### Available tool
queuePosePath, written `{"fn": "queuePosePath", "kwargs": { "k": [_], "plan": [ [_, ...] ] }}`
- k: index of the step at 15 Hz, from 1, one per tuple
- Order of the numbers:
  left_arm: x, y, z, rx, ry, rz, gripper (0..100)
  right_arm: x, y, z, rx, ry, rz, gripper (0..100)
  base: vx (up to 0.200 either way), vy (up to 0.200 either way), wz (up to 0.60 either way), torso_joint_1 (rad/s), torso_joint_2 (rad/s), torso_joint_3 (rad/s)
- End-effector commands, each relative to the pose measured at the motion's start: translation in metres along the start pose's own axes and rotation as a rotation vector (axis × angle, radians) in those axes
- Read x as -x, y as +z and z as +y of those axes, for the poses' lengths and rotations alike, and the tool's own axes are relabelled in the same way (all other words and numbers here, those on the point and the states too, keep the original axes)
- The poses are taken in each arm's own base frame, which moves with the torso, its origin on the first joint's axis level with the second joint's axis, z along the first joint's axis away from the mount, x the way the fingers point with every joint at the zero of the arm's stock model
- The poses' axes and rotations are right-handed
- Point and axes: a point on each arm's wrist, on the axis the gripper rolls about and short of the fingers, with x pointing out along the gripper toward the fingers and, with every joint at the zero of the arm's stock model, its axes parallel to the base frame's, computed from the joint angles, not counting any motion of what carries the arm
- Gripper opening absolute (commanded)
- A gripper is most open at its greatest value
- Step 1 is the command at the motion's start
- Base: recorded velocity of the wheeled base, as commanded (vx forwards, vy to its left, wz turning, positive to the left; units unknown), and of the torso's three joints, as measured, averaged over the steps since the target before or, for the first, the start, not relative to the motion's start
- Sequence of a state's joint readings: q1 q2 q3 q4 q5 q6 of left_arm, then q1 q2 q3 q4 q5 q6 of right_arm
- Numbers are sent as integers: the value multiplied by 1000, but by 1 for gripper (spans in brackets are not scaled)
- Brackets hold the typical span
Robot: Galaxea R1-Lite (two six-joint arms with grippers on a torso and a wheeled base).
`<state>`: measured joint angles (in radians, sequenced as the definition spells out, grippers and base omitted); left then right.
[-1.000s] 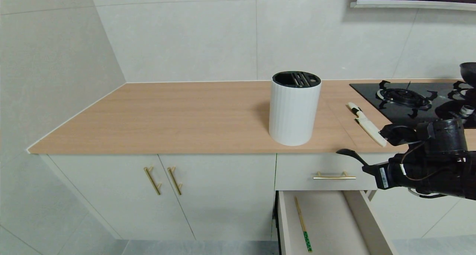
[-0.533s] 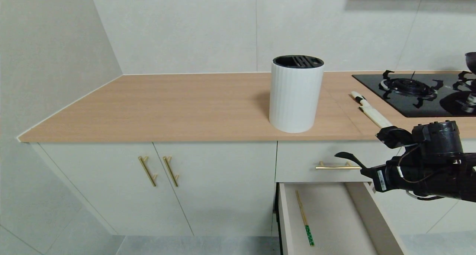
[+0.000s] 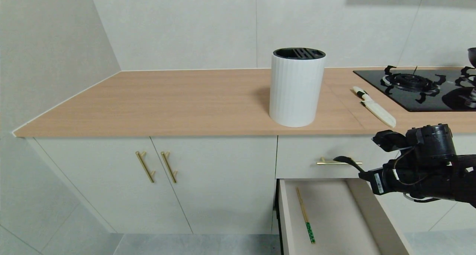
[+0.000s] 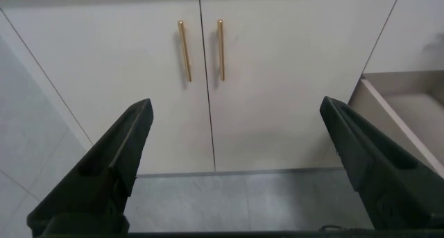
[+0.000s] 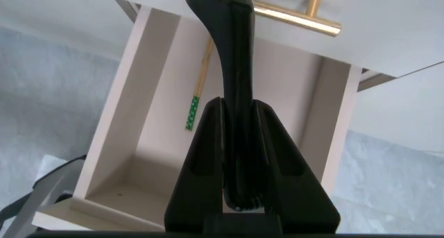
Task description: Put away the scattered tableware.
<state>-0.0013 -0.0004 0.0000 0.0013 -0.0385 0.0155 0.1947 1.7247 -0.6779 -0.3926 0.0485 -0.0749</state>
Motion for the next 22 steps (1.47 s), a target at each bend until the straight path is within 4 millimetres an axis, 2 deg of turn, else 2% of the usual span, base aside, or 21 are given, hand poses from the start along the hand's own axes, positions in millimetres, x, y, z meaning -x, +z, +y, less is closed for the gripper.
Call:
{"fn": "queuePosePath", "kwargs": {
  "k": [1,13,16,22],
  "plan": [
    [0,0,0,0,0,1,100,-4,-2,0,0,2,16,0,0,0,0,-27,71,51],
    [0,0,0,0,0,1,100,-19,-9,0,-1,5,57,0,0,0,0,-157,427,266],
    [0,0,0,0,0,1,100,-29,-14,-1,-2,-30,66,0,0,0,0,-123,424,308],
    [0,0,0,0,0,1,100,-35,-17,-1,-2,-30,85,0,0,0,0,-17,75,53]
  ]
}}
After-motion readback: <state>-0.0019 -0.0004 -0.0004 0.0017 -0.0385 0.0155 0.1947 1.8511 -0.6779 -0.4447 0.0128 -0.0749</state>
